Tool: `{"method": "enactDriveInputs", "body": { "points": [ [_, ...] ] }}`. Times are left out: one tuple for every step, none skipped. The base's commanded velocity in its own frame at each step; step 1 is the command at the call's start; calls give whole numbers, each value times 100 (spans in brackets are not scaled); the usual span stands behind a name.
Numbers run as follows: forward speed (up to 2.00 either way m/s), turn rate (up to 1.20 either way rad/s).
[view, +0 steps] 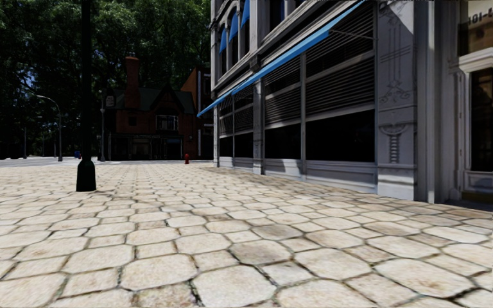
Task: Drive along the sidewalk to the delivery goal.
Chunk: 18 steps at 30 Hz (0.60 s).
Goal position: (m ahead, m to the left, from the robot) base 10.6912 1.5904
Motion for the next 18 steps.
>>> {"method": "enactDriveInputs", "body": {
  "points": [
    [200, 29],
    [200, 33],
    [200, 33],
    [200, 33],
    [200, 33],
    [200, 34],
    [200, 34],
    [200, 34],
    [200, 34],
    [200, 34],
    [200, 34],
    [200, 34],
    [200, 34],
    [200, 34],
    [200, 34],
    [200, 34],
    [200, 34],
    [200, 34]
  ]
}}
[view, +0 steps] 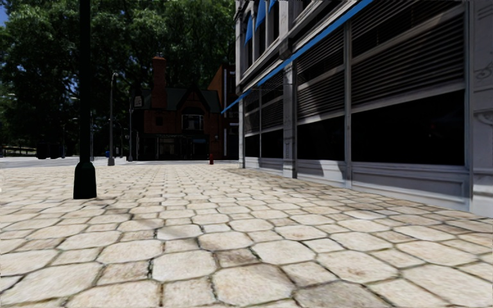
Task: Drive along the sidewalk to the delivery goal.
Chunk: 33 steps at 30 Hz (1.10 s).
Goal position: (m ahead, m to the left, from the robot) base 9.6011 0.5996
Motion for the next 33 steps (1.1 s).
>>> {"method": "enactDriveInputs", "body": {
  "points": [
    [200, 24],
    [200, 6],
    [200, 0],
    [200, 0],
    [200, 0],
    [200, 0],
    [200, 0],
    [200, 0],
    [200, 0],
    [200, 0],
    [200, 0],
    [200, 0],
    [200, 0],
    [200, 0],
    [200, 0],
    [200, 0],
    [200, 0],
    [200, 0],
    [200, 0],
    [200, 0],
    [200, 0],
    [200, 13],
    [200, 22],
    [200, 22],
    [200, 26],
    [200, 29],
    [200, 34],
    [200, 34],
    [200, 35],
    [200, 35],
    [200, 35],
    [200, 36],
    [200, 36]
  ]
}}
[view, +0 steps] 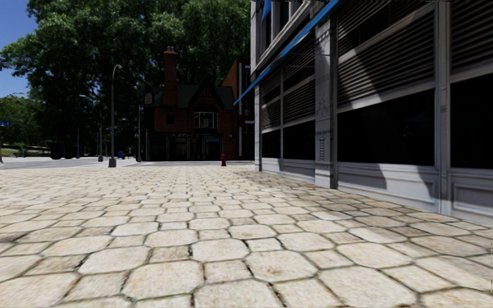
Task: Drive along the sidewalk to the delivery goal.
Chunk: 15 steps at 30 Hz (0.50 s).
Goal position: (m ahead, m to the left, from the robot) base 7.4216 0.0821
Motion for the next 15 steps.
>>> {"method": "enactDriveInputs", "body": {
  "points": [
    [200, 36],
    [200, 36],
    [200, 36],
    [200, 36],
    [200, 36],
    [200, 36],
    [200, 36],
    [200, 28],
    [200, 28],
    [200, 18],
    [200, 6],
    [200, 6],
    [200, 0],
    [200, 0],
    [200, 0]
  ]
}}
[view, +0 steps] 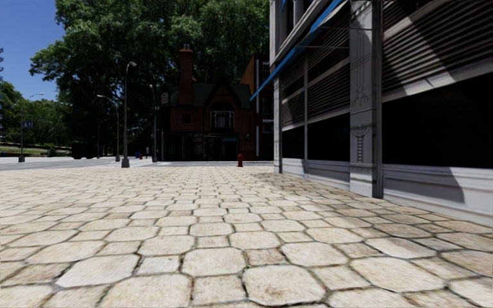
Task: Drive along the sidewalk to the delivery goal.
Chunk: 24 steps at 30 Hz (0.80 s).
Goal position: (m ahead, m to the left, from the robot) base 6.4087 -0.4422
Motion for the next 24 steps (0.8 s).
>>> {"method": "enactDriveInputs", "body": {
  "points": [
    [200, 0],
    [200, 0],
    [200, 0],
    [200, 0],
    [200, 0],
    [200, 0],
    [200, 0],
    [200, 0],
    [200, 0],
    [200, 0],
    [200, 0],
    [200, 0],
    [200, 0],
    [200, 0],
    [200, 0],
    [200, 0],
    [200, 0],
    [200, 0],
    [200, 0],
    [200, 1],
    [200, 19],
    [200, 19],
    [200, 25],
    [200, 27]
  ]
}}
